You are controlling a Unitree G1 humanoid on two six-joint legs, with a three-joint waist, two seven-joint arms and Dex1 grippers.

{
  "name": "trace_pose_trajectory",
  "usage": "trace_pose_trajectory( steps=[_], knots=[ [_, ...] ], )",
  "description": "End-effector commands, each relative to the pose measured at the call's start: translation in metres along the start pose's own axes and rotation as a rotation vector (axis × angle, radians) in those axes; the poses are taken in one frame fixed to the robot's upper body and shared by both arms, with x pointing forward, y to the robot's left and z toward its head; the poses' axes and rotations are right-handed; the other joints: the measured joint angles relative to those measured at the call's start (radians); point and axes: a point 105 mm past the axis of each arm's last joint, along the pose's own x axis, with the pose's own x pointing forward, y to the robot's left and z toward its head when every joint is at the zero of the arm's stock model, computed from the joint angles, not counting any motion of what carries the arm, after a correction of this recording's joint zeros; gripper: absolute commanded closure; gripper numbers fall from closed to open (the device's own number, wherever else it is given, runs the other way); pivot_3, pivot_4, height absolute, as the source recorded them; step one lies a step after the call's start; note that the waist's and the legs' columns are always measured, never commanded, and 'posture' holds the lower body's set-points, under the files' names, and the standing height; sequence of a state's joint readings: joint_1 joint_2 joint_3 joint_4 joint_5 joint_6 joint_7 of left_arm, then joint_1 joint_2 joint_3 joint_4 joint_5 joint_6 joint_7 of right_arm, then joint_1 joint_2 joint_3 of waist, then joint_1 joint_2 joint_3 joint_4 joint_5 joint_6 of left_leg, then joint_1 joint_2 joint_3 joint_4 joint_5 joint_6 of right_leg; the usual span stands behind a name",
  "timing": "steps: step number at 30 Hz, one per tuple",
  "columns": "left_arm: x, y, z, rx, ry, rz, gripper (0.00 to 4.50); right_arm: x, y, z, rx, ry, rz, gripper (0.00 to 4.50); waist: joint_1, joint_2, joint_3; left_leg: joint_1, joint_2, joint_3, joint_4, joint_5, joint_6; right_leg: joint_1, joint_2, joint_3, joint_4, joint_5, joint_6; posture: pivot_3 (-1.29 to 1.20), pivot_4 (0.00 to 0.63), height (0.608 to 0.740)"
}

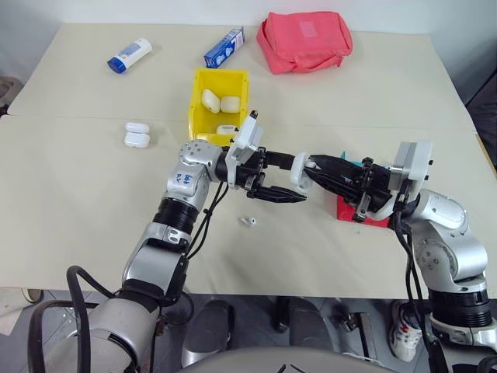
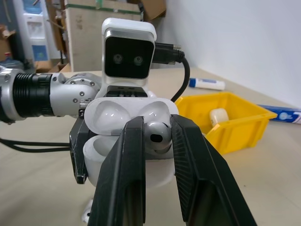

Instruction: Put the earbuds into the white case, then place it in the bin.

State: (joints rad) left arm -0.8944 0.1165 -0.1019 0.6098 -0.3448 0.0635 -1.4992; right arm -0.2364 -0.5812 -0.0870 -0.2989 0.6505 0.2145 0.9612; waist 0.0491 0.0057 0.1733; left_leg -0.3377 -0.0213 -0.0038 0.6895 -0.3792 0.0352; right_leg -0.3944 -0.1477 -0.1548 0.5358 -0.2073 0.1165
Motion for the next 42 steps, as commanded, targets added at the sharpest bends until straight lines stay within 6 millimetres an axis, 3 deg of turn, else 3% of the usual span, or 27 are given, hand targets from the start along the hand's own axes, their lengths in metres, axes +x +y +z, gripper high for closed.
trace_pose_trajectory(
  steps=[1,9,11,25,28,42],
  knots=[
    [0.013,-0.002,0.036,0.152,-0.07,-0.081,1.7,-0.009,-0.005,-0.028,0.098,0.128,-0.015,4.07,0.0,0.0,0.0,0.0,0.0,0.0,0.0,0.0,0.0,0.0,0.0,0.0,0.0,0.0,0.0,0.0,0.15,0.74],
    [0.013,-0.003,0.036,0.157,-0.07,-0.076,1.7,-0.008,-0.008,-0.022,0.093,0.134,-0.003,4.07,0.0,0.0,0.0,0.0,0.0,0.0,0.0,0.0,0.0,0.0,0.0,0.0,0.0,0.0,0.0,0.0,0.15,0.74],
    [0.012,-0.001,0.034,0.155,-0.067,-0.066,1.7,-0.005,-0.009,-0.015,0.07,0.122,-0.001,3.35,0.0,0.0,0.0,0.0,0.0,0.0,0.0,0.0,0.0,0.0,0.0,0.0,0.0,0.0,0.0,0.0,0.15,0.74],
    [0.012,0.001,0.03,0.155,-0.06,-0.054,1.7,0.004,-0.011,0.002,0.029,0.123,0.0,3.35,0.001,0.0,0.0,0.0,0.0,0.0,0.0,0.0,-0.001,0.0,0.0,0.0,0.0,0.0,0.0,0.0,0.15,0.74],
    [0.011,0.001,0.028,0.155,-0.059,-0.048,1.7,0.006,-0.012,0.005,0.012,0.116,-0.01,2.82,0.001,0.0,0.0,0.0,0.0,0.0,0.0,0.0,-0.001,0.0,0.0,0.0,0.0,0.0,0.0,0.0,0.15,0.74],
    [0.004,0.009,0.019,0.121,-0.05,0.01,1.7,0.005,-0.009,0.021,-0.029,0.129,0.008,2.82,0.001,0.0,0.0,0.0,0.0,0.0,0.0,0.0,0.0,0.0,0.0,0.0,0.0,0.0,0.0,0.0,0.15,0.74]
  ],
)
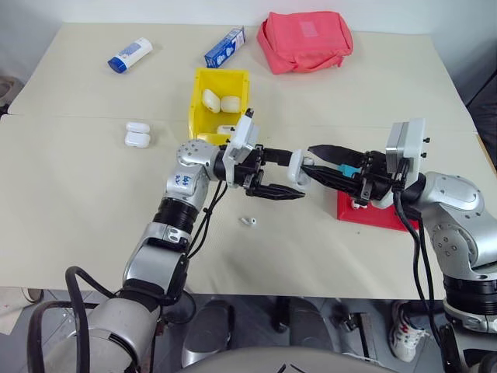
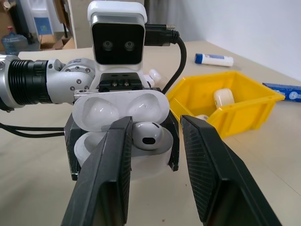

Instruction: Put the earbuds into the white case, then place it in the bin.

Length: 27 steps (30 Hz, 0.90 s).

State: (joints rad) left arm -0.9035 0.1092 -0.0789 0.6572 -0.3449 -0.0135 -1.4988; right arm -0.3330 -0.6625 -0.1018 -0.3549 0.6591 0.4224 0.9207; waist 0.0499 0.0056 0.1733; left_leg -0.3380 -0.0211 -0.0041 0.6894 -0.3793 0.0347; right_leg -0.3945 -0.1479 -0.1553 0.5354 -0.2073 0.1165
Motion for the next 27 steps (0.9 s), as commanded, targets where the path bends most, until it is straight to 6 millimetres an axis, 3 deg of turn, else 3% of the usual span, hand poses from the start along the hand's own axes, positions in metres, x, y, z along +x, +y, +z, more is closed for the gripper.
trace_pose_trajectory(
  steps=[1,22,27],
  knots=[
    [0.007,0.008,0.018,0.071,-0.036,-0.007,1.7,-0.003,0.001,0.01,-0.036,0.011,-0.001,2.82,0.001,0.0,0.0,0.0,0.0,0.0,0.0,0.0,0.0,0.0,0.0,0.0,0.0,0.0,0.0,0.0,0.15,0.74],
    [0.011,0.01,0.008,0.075,-0.033,-0.01,1.7,-0.029,-0.013,0.031,-0.111,0.075,-0.148,2.82,0.002,0.0,0.0,-0.001,0.0,0.0,0.0,0.0,0.0,0.0,0.0,-0.001,-0.001,0.0,0.0,0.0,0.15,0.74],
    [0.006,0.012,0.009,0.085,-0.024,0.007,1.7,-0.057,-0.006,0.037,-0.119,0.127,-0.265,2.82,0.01,0.0,0.0,-0.002,0.0,-0.001,0.0,0.0,0.0,0.0,0.0,-0.002,-0.002,0.0,0.0,0.0,0.15,0.74]
  ],
)
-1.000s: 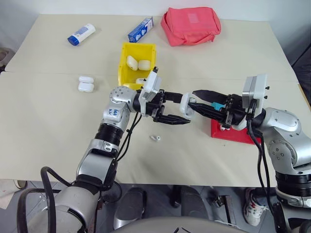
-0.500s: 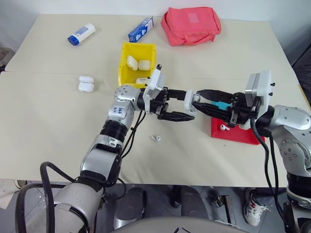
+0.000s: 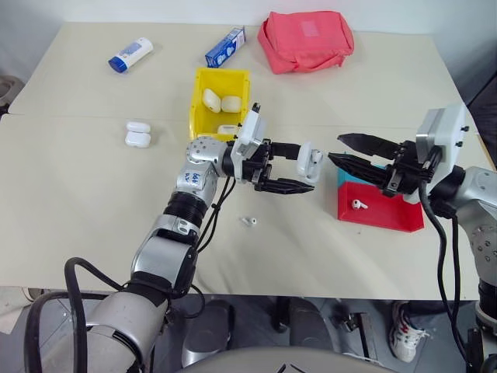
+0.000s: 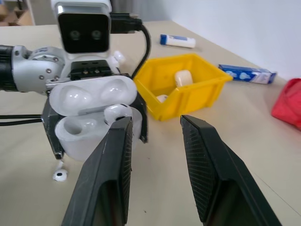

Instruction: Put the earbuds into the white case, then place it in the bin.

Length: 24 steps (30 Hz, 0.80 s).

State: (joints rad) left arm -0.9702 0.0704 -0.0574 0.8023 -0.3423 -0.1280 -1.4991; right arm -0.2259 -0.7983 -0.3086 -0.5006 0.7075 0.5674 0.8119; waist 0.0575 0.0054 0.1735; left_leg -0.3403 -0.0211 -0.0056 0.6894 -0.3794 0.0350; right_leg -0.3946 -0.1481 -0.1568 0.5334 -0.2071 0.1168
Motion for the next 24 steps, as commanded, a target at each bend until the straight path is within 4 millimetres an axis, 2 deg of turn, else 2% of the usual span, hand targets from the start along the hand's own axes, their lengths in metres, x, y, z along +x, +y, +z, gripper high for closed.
trace_pose_trajectory(
  steps=[1,5,8,11,15,19,24],
  knots=[
    [-0.002,0.003,0.009,0.05,0.004,0.0,1.7,-0.027,0.002,0.014,-0.053,0.026,-0.099,2.82,0.005,0.0,0.0,-0.001,0.0,0.0,0.0,0.0,0.0,0.0,0.0,0.0,0.0,0.0,0.0,0.0,0.15,0.74],
    [-0.004,0.005,0.01,0.056,0.003,0.016,1.7,-0.065,0.013,-0.003,-0.011,0.153,-0.236,2.82,0.021,0.0,0.0,-0.001,0.0,0.0,0.0,0.0,0.0,0.0,0.0,0.0,-0.001,0.0,0.0,0.0,0.15,0.74],
    [-0.005,0.006,0.011,0.058,-0.003,0.022,1.7,-0.1,0.023,-0.021,0.046,0.276,-0.37,2.3,0.028,0.0,0.0,-0.001,0.0,0.001,0.0,-0.001,0.0,0.001,0.0,0.0,-0.002,0.001,0.001,0.0,0.15,0.74],
    [-0.004,0.007,0.012,0.059,-0.01,0.024,1.7,-0.127,0.032,-0.029,0.079,0.35,-0.464,1.35,0.026,0.0,0.0,-0.001,0.0,0.001,0.0,-0.001,0.001,0.001,0.0,0.001,-0.002,0.002,0.002,0.0,0.15,0.74],
    [-0.002,0.007,0.012,0.059,-0.017,0.022,1.7,-0.153,0.042,-0.033,0.109,0.407,-0.552,0.01,0.021,0.001,0.0,0.0,0.0,0.002,0.0,-0.007,0.008,0.002,0.0,0.002,-0.002,0.002,0.002,0.0,0.15,0.74],
    [-0.001,0.007,0.013,0.058,-0.023,0.02,1.7,-0.178,0.047,-0.036,0.114,0.463,-0.638,0.01,0.02,0.001,-0.001,0.002,0.001,0.003,-0.003,-0.007,0.006,0.0,0.001,0.002,-0.002,0.001,0.002,0.0,0.15,0.74],
    [-0.002,0.006,0.014,0.056,-0.02,0.021,1.7,-0.18,0.044,-0.034,0.083,0.467,-0.648,0.01,0.019,0.001,0.0,0.002,0.001,0.006,-0.004,-0.008,0.007,0.001,0.001,0.005,-0.003,0.001,0.002,0.0,0.15,0.74]
  ],
)
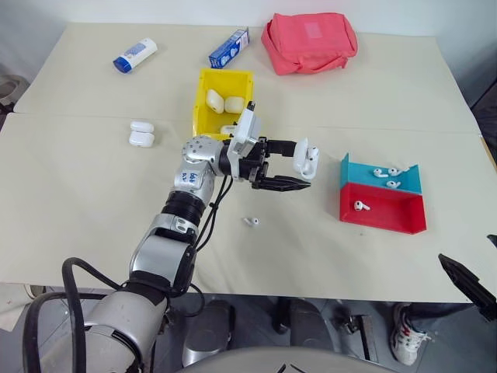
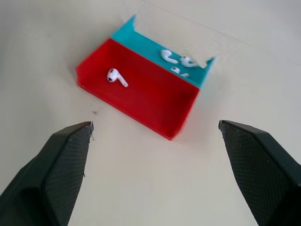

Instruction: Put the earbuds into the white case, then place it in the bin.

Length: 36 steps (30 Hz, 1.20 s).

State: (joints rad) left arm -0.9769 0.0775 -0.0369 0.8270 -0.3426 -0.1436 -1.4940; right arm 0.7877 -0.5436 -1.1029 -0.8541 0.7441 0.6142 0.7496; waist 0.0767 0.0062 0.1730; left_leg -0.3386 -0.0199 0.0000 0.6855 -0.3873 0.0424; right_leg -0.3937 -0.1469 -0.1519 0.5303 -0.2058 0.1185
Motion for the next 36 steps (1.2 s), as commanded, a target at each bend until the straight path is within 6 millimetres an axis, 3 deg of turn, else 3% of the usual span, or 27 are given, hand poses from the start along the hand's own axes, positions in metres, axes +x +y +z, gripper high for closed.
trace_pose_trajectory(
  steps=[1,6,11,16,19,28,32,36],
  knots=[
    [0.003,0.003,0.014,0.052,-0.013,-0.007,1.7,0.0,-0.008,0.009,-0.055,-0.028,-0.037,0.01,0.0,0.0,0.0,0.0,0.0,0.0,0.0,0.0,0.0,0.0,0.0,0.0,-0.003,0.0,0.0,0.0,0.15,0.74],
    [-0.002,0.005,0.017,0.064,-0.008,0.03,1.7,0.019,-0.014,0.025,-0.096,-0.067,-0.018,0.01,-0.001,0.0,0.0,0.002,0.0,0.001,-0.001,0.0,0.0,-0.001,0.001,0.001,-0.004,0.0,0.0,0.0,0.15,0.74],
    [-0.008,0.004,0.02,0.077,-0.009,0.07,1.7,0.054,-0.024,0.041,-0.137,-0.049,0.047,0.01,-0.003,0.0,0.0,0.002,0.0,0.003,-0.001,0.001,0.0,-0.001,0.0,0.003,-0.002,0.001,0.001,0.0,0.15,0.74],
    [-0.008,-0.008,0.019,0.079,-0.012,0.071,1.7,0.104,-0.057,0.035,-0.208,0.206,0.083,0.01,-0.012,0.001,0.0,0.003,-0.001,0.005,-0.001,0.004,-0.002,-0.002,0.0,0.005,-0.001,0.001,0.0,0.0,0.15,0.74],
    [-0.007,-0.012,0.02,0.079,-0.014,0.072,1.7,0.117,-0.068,0.039,-0.232,0.255,0.085,0.01,-0.005,0.001,0.0,0.0,-0.002,0.002,-0.001,0.005,-0.003,-0.003,-0.001,0.004,-0.002,0.002,-0.001,0.0,0.15,0.74],
    [-0.005,-0.026,0.018,0.075,-0.012,0.061,1.7,0.184,-0.061,0.065,-0.332,0.249,0.239,0.01,-0.034,0.003,-0.001,-0.002,-0.002,0.004,-0.001,0.008,-0.002,-0.002,0.0,0.003,-0.009,0.008,0.002,0.0,0.15,0.74],
    [-0.004,-0.027,0.018,0.079,-0.012,0.064,1.7,0.2,-0.056,0.063,-0.375,0.277,0.297,0.92,-0.031,0.003,-0.001,-0.003,-0.002,0.003,-0.001,0.009,-0.004,-0.003,0.0,0.002,-0.009,0.008,0.002,0.0,0.15,0.74],
    [-0.005,-0.028,0.018,0.082,-0.011,0.069,1.7,0.209,-0.056,0.055,-0.432,0.338,0.342,0.92,-0.032,0.003,-0.001,-0.003,-0.003,0.004,-0.001,0.01,-0.005,-0.003,0.0,0.003,-0.009,0.008,0.003,0.0,0.15,0.74]
  ],
)
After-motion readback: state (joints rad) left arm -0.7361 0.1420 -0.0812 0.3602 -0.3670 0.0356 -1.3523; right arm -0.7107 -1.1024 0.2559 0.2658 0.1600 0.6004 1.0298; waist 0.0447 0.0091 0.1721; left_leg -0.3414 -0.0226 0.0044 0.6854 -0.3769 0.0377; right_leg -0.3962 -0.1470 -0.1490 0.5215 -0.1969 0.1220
